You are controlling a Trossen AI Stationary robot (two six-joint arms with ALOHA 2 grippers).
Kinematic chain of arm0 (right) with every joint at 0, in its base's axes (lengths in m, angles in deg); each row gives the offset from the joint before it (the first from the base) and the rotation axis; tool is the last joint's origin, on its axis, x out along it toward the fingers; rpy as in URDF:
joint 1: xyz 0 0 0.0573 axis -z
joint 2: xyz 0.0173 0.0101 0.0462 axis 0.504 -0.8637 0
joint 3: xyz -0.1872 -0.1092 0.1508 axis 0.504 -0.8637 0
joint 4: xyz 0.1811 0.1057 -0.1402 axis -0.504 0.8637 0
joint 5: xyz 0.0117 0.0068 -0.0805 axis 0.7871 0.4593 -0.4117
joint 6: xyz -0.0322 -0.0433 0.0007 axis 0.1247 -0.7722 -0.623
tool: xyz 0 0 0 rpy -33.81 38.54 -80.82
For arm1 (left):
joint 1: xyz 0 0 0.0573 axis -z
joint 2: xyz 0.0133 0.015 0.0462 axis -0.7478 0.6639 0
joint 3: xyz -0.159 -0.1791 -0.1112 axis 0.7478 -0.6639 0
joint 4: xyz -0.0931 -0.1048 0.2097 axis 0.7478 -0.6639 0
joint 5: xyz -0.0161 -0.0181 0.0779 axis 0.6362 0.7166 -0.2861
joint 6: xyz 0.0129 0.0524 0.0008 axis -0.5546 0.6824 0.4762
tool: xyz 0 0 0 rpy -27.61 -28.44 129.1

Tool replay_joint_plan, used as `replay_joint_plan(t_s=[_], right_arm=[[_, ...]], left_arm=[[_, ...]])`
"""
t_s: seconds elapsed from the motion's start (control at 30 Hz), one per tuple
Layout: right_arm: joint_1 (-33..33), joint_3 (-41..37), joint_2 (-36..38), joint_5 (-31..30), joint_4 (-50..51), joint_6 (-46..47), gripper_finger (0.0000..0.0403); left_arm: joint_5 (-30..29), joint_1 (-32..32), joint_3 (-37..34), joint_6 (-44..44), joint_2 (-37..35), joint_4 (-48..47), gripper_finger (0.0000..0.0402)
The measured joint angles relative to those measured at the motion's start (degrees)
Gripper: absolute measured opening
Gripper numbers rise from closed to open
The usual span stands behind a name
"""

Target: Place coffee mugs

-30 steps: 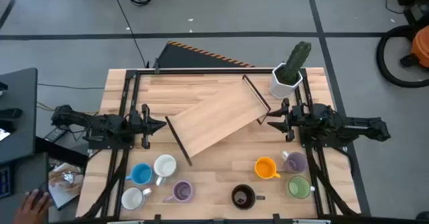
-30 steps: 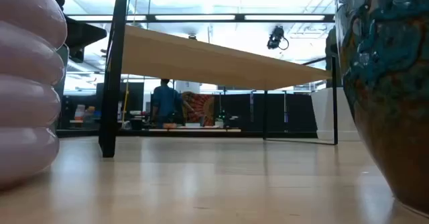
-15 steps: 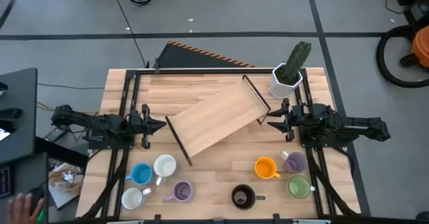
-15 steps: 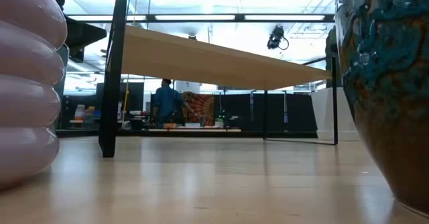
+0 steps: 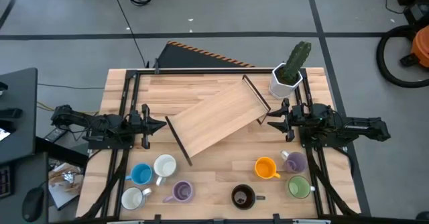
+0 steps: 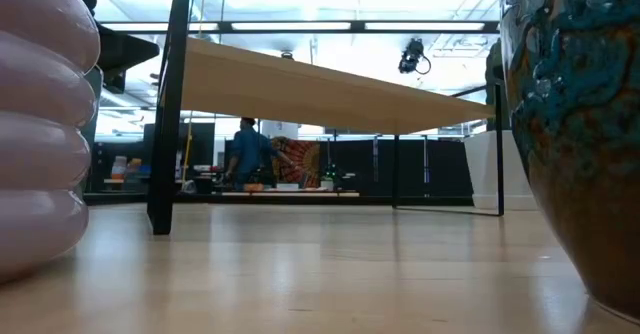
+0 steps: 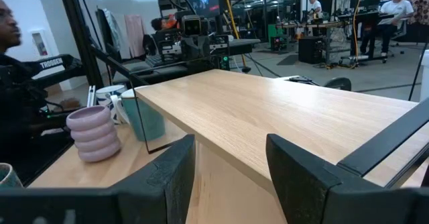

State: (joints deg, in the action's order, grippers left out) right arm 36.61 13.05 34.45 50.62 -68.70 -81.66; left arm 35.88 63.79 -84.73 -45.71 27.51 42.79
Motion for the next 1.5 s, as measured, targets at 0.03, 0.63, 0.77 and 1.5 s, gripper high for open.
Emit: replay_joint_plan(t_s=[0.03, 0.63, 0.77, 1.5], right_arm=[[-0.02, 0.0, 0.01, 0.0, 0.02, 0.0, 0.0189], [-0.01, 0.0, 0.02, 0.0, 0.0, 0.0, 0.0189], [-0.02, 0.0, 0.02, -0.01, 0.0, -0.01, 0.0189], [0.0, 0.0, 0.0, 1.66, -7.96, 15.03, 0.0189]], left_arm=[[-0.01, -0.01, 0.0, 0.01, 0.01, 0.01, 0.0016], [-0.01, 0.01, 0.0, 0.0, 0.01, 0.0, 0.0016], [-0.02, -0.01, 0.0, 0.0, -0.01, -0.01, 0.0016], [-0.01, 0.01, 0.0, 9.61, 0.01, 8.7, 0.0016]])
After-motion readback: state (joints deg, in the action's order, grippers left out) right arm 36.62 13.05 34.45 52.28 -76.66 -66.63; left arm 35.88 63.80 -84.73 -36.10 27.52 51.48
